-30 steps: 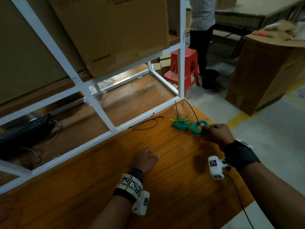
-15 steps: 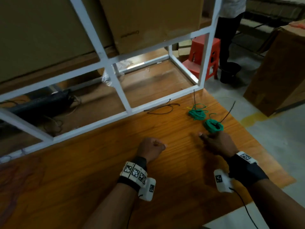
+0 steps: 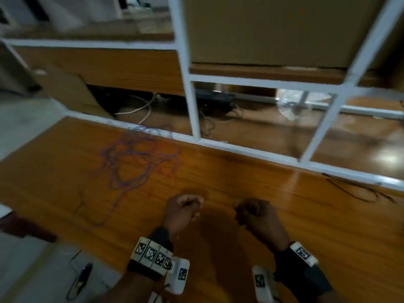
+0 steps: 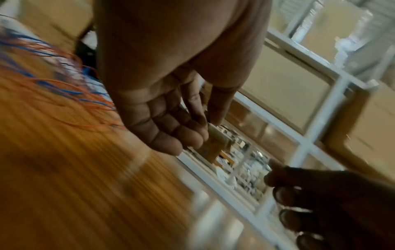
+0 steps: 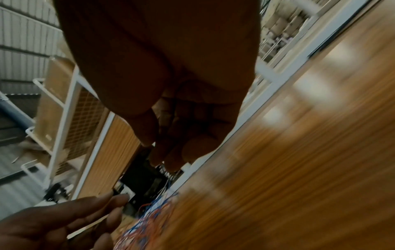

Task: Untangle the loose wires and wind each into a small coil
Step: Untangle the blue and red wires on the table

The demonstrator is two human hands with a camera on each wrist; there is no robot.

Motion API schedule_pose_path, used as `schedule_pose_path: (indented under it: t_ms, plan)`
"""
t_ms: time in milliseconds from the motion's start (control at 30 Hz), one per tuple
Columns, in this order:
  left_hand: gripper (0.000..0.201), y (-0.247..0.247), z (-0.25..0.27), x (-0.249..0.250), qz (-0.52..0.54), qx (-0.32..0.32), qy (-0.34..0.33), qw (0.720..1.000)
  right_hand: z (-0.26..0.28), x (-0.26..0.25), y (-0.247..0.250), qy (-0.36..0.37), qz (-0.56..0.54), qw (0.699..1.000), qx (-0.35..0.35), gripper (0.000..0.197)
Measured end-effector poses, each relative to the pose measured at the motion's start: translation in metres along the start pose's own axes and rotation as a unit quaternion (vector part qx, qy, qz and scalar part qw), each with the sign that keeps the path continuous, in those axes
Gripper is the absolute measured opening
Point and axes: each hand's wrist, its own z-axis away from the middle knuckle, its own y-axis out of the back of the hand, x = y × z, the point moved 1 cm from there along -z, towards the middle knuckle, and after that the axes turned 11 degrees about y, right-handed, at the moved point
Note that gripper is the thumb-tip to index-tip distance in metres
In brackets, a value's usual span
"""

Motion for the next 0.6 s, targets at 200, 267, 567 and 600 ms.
schedule_pose_path:
  t_ms: [200, 267, 567, 600]
  plan:
    - [0.011, 0.112, -0.031, -0.01, 0.09, 0.04, -0.002, 0.995, -0.064, -0.067, -0.1, 0.008, 0.026, 0.996, -0.08, 0.037]
    - [0.012, 0.154, -0.044, -0.01, 0.092, 0.061, -0.013, 0.994, -0.084, -0.084, -0.131, 0.009, 0.042, 0.994, -0.098, 0.036]
    - [0.038, 0.349, -0.102, -0.031, -0.045, 0.211, -0.12, 0.969, -0.146, -0.117, -0.252, 0.013, 0.046, 0.994, -0.099, 0.027]
    - [0.04, 0.354, -0.108, -0.028, -0.09, 0.194, -0.144, 0.966, -0.15, -0.115, -0.263, 0.015, 0.045, 0.994, -0.102, 0.024]
